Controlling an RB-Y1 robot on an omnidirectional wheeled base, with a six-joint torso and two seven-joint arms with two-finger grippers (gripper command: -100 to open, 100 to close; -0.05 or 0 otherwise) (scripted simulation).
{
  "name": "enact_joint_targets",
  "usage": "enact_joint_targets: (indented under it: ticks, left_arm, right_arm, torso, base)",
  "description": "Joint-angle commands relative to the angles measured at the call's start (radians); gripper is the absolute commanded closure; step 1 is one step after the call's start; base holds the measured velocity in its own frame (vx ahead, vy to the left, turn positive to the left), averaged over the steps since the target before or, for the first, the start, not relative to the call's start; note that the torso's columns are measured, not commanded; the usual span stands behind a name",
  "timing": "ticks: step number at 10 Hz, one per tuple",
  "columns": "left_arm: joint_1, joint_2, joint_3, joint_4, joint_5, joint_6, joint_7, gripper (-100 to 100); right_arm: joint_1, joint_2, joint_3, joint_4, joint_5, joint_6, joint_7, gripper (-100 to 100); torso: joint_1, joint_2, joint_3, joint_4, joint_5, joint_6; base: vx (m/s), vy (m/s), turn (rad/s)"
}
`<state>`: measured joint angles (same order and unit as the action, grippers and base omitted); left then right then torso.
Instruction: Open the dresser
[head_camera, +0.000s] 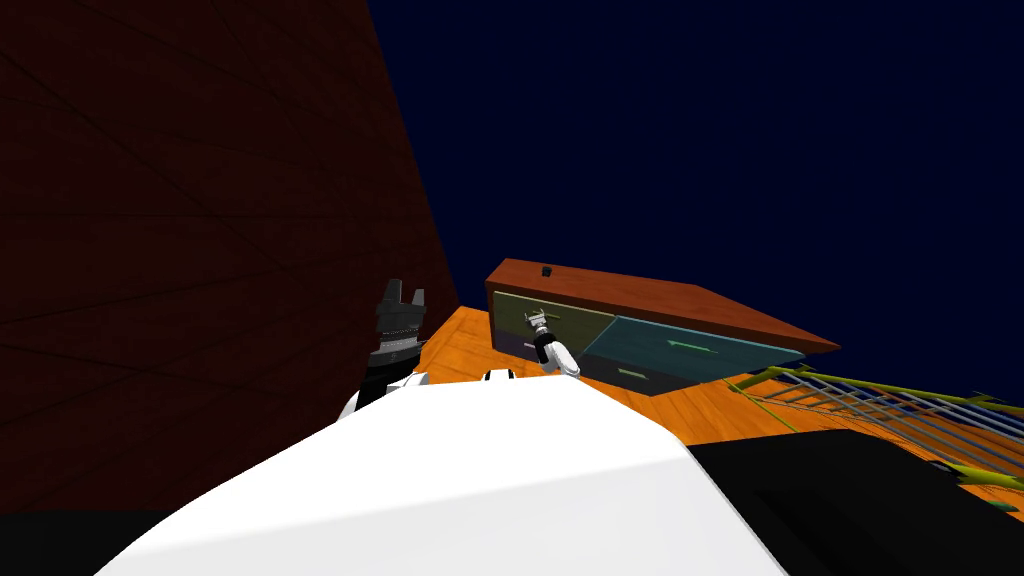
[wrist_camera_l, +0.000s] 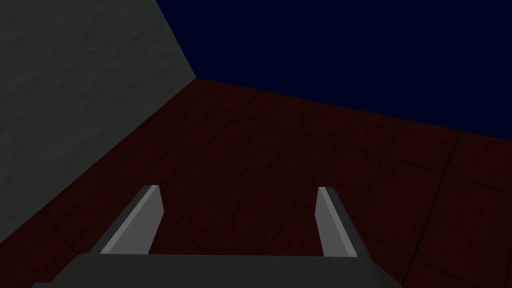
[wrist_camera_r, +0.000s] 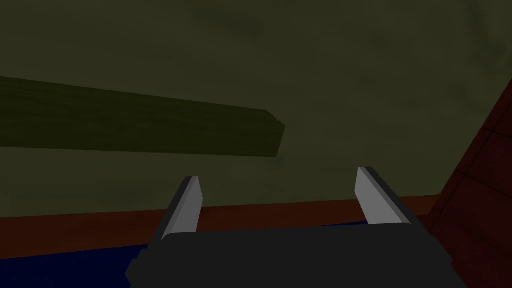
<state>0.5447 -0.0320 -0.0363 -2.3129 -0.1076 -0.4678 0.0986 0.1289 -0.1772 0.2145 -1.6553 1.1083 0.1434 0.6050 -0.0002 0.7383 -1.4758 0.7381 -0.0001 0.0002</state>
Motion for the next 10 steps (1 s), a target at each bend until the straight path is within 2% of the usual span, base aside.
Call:
enact_joint_targets:
  ticks: [1, 2, 4, 5, 6, 7, 8, 9, 10]
  left_arm:
    - [0.000, 0.000, 0.000, 0.000, 0.000, 0.000, 0.000, 0]
    - [0.000, 0.000, 0.000, 0.000, 0.000, 0.000, 0.000, 0]
    - [0.000, 0.000, 0.000, 0.000, 0.000, 0.000, 0.000, 0]
    - [0.000, 0.000, 0.000, 0.000, 0.000, 0.000, 0.000, 0]
    - [0.000, 0.000, 0.000, 0.000, 0.000, 0.000, 0.000, 0]
    - [0.000, 0.000, 0.000, 0.000, 0.000, 0.000, 0.000, 0]
    - [0.000, 0.000, 0.000, 0.000, 0.000, 0.000, 0.000, 0]
    - [0.000, 0.000, 0.000, 0.000, 0.000, 0.000, 0.000, 0]
    - [0.000, 0.000, 0.000, 0.000, 0.000, 0.000, 0.000, 0]
  right_arm:
    - [-0.030, 0.005, 0.015, 0.052, 0.070, 0.044, 0.040, -100]
    - [-0.030, 0.005, 0.015, 0.052, 0.101, 0.044, 0.040, -100]
    - [-0.072, 0.012, 0.031, 0.124, 0.181, 0.094, 0.087, -100]
    - [-0.072, 0.012, 0.031, 0.124, 0.211, 0.094, 0.087, -100]
    - [-0.093, 0.015, 0.039, 0.159, 0.239, 0.117, 0.109, -100]
    - [-0.093, 0.015, 0.039, 0.159, 0.268, 0.117, 0.109, -100]
    - [-0.113, 0.019, 0.046, 0.193, 0.301, 0.138, 0.130, -100]
    - [-0.113, 0.019, 0.046, 0.193, 0.320, 0.138, 0.130, -100]
    - [-0.133, 0.023, 0.053, 0.226, 0.355, 0.158, 0.150, -100]
  torso:
    - [0.000, 0.000, 0.000, 0.000, 0.000, 0.000]
    - [0.001, 0.000, 0.000, 0.000, 0.000, 0.000]
    - [0.000, 0.000, 0.000, 0.000, 0.000, 0.000]
    - [0.000, 0.000, 0.000, 0.000, 0.000, 0.000]
    - [0.000, 0.000, 0.000, 0.000, 0.000, 0.000]
    - [0.000, 0.000, 0.000, 0.000, 0.000, 0.000]
    - [0.000, 0.000, 0.000, 0.000, 0.000, 0.000]
    - [-0.001, 0.000, 0.000, 0.000, 0.000, 0.000]
    - [0.000, 0.000, 0.000, 0.000, 0.000, 0.000]
  base:
    - [0.000, 0.033, -0.087]
    - [-0.001, 0.032, -0.042]
    - [0.001, 0.036, -0.099]
    - [-0.003, 0.036, -0.054]
    - [-0.008, 0.033, -0.071]
    - [-0.007, 0.023, -0.049]
    - [-0.010, 0.017, -0.090]
    - [-0.009, 0.016, -0.041]
    - [-0.012, 0.016, -0.078]
